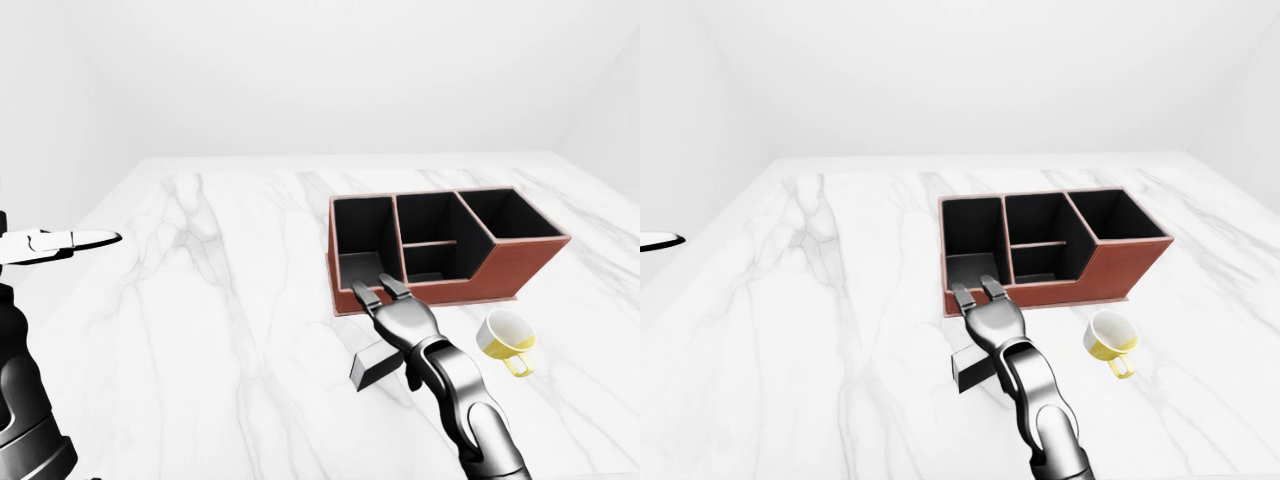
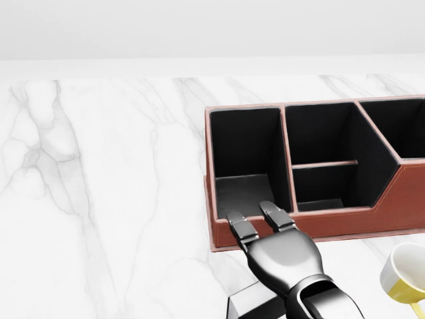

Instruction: Pick up the book and place it in the caddy.

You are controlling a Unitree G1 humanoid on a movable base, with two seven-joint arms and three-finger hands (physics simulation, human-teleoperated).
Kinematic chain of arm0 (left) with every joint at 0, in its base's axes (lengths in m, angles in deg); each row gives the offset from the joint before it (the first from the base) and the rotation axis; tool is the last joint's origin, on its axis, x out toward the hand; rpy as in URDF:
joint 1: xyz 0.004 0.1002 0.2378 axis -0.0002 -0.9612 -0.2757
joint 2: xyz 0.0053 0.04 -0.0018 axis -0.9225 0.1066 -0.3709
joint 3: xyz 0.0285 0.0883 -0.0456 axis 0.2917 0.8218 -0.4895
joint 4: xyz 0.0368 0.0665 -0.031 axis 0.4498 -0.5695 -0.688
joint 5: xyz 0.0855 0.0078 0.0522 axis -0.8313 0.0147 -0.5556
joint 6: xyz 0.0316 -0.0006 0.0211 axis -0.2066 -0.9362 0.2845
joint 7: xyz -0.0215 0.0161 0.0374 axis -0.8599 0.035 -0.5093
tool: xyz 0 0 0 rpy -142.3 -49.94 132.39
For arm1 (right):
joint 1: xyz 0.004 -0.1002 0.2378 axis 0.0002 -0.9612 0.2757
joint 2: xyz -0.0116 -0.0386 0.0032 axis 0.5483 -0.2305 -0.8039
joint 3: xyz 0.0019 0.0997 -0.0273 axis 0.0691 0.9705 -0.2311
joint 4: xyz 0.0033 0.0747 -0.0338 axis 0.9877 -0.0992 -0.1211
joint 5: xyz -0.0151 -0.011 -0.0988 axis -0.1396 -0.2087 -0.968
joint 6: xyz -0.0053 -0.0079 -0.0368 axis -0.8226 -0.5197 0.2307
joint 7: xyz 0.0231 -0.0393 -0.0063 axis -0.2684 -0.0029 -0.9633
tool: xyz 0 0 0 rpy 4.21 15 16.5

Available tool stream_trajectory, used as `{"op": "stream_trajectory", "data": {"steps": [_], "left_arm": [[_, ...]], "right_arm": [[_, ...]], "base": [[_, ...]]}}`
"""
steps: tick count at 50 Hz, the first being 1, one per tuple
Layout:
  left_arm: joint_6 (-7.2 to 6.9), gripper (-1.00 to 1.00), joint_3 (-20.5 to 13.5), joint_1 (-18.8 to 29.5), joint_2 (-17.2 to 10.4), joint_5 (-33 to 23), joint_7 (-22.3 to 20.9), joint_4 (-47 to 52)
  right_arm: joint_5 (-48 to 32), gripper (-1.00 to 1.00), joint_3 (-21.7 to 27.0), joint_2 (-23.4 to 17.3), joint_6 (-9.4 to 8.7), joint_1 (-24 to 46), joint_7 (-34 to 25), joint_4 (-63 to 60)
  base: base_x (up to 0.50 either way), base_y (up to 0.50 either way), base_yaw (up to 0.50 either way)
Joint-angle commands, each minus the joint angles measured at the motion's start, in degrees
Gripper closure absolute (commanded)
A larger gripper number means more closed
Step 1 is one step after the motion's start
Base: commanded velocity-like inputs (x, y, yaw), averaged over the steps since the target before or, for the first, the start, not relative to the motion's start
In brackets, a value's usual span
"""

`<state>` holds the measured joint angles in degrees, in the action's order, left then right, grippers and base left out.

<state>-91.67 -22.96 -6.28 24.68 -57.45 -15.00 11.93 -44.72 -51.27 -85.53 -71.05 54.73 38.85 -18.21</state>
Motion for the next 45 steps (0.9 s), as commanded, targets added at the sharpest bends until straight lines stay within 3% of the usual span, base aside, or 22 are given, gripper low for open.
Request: {"op": "stream_trajectory", "data": {"steps": [1, 21, 45], "left_arm": [[0.00, -1.00, -0.2, -0.1, 0.0, 0.2, 0.0, 0.2], [0.00, -1.00, 0.1, 0.1, -0.1, 0.0, -0.1, -0.3], [0.00, -1.00, -0.3, -0.2, -0.1, 0.2, -0.2, 0.0]], "right_arm": [[-0.1, -1.00, -0.9, 0.4, 0.00, 1.3, -1.2, 3.2], [1.4, -1.00, -0.7, 0.6, 0.00, 4.5, -4.2, 9.6], [-0.8, -1.00, -1.5, 0.5, 0.00, 6.2, -1.5, 17.0]], "base": [[0.00, 0.00, 0.00], [0.00, 0.00, 0.00], [0.00, 0.00, 0.00]]}}
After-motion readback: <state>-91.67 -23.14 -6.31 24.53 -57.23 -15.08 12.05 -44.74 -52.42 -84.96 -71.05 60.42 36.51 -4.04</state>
